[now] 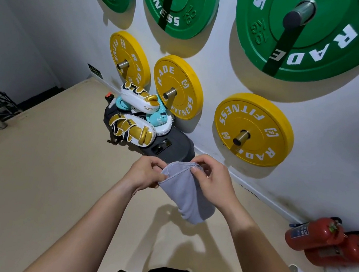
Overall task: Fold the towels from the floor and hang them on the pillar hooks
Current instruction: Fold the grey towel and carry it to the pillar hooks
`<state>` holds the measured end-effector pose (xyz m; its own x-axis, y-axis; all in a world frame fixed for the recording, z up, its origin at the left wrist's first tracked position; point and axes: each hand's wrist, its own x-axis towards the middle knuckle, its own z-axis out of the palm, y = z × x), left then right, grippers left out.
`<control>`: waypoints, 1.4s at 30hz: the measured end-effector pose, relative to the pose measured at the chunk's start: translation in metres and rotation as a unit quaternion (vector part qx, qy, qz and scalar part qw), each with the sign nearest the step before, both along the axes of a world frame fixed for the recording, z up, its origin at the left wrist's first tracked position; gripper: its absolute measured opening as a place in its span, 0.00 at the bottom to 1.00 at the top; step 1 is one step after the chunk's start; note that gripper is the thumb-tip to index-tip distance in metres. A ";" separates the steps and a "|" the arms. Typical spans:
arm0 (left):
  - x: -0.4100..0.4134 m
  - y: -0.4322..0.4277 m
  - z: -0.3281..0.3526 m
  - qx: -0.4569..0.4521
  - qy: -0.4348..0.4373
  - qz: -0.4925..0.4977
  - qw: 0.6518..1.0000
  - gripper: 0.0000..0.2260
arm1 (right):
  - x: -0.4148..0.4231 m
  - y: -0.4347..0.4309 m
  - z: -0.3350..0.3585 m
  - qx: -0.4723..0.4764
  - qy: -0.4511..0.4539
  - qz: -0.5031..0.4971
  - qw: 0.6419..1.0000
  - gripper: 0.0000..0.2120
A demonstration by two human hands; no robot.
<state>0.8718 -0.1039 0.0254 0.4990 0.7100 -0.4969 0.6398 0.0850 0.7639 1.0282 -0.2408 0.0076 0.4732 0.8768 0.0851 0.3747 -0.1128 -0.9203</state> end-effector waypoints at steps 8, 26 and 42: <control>-0.001 0.015 0.013 0.083 -0.007 0.058 0.995 0.11 | 0.011 0.002 -0.006 -0.111 -0.054 -0.050 0.991 0.07; 0.002 0.011 0.036 0.123 -0.161 -0.093 0.975 0.03 | 0.062 0.007 0.039 -0.127 0.068 0.036 0.989 0.08; 0.002 -0.009 0.020 0.045 -0.254 -0.035 0.965 0.13 | 0.036 0.058 0.142 -0.050 -0.190 0.245 0.949 0.08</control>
<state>0.8741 -0.1124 0.0450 0.7111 0.6940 -0.1125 0.1817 -0.0269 0.9830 1.0638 -0.1828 0.1494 -0.0426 0.9965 0.0725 0.7078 0.0813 -0.7018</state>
